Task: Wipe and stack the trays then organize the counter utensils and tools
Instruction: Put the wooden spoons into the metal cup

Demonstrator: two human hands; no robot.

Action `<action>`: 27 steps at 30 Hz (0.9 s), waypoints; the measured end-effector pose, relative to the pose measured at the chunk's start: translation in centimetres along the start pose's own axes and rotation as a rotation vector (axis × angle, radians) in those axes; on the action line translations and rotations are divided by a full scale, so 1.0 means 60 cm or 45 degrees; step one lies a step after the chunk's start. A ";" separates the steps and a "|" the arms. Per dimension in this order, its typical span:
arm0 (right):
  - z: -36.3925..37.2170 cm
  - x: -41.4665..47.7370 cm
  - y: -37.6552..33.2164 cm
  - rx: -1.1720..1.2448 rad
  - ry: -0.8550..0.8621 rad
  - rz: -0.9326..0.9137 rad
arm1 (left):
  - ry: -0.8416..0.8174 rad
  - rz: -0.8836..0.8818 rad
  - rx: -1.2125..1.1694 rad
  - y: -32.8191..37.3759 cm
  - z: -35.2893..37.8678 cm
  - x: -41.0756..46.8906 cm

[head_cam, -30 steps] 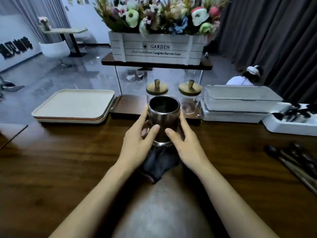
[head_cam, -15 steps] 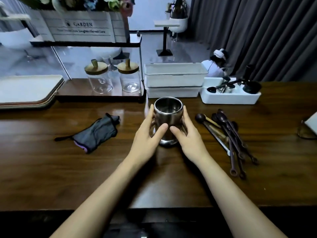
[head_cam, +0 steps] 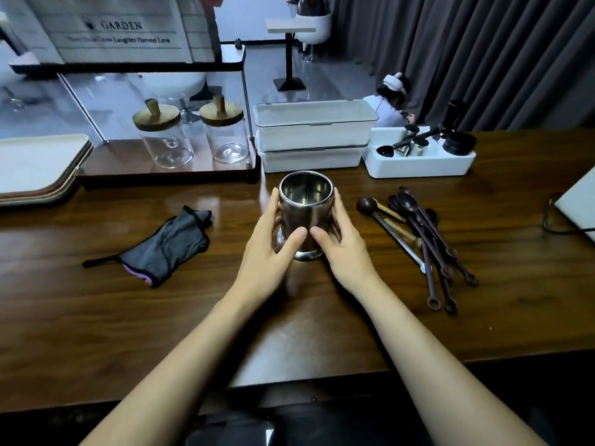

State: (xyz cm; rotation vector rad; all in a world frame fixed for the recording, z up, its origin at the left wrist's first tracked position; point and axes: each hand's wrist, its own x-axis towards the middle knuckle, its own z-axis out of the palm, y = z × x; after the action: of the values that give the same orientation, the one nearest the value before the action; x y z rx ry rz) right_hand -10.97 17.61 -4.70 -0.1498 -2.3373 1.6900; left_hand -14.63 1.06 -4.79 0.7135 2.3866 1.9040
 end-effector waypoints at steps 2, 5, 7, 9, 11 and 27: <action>-0.001 0.003 0.000 -0.029 -0.022 0.024 | 0.009 -0.019 -0.014 -0.011 -0.001 -0.002; -0.012 0.001 -0.004 -0.072 -0.039 0.071 | -0.011 -0.043 -0.062 -0.017 0.002 -0.007; -0.020 -0.004 0.000 -0.101 -0.033 0.094 | 0.009 -0.049 -0.082 -0.014 0.003 -0.017; -0.029 -0.013 0.004 -0.135 -0.037 0.112 | 0.129 -0.058 -0.019 -0.008 0.002 -0.033; -0.044 -0.020 0.008 -0.177 -0.038 0.128 | 0.284 -0.051 0.078 -0.003 0.000 -0.048; -0.227 -0.057 0.025 -0.532 0.087 0.027 | -0.051 0.003 0.303 0.043 0.206 0.017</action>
State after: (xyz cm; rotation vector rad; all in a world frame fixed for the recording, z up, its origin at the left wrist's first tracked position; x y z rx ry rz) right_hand -4.22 29.82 -2.57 -0.3036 -2.6100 1.1618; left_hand -11.15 13.26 -5.37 0.7562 2.6147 1.6057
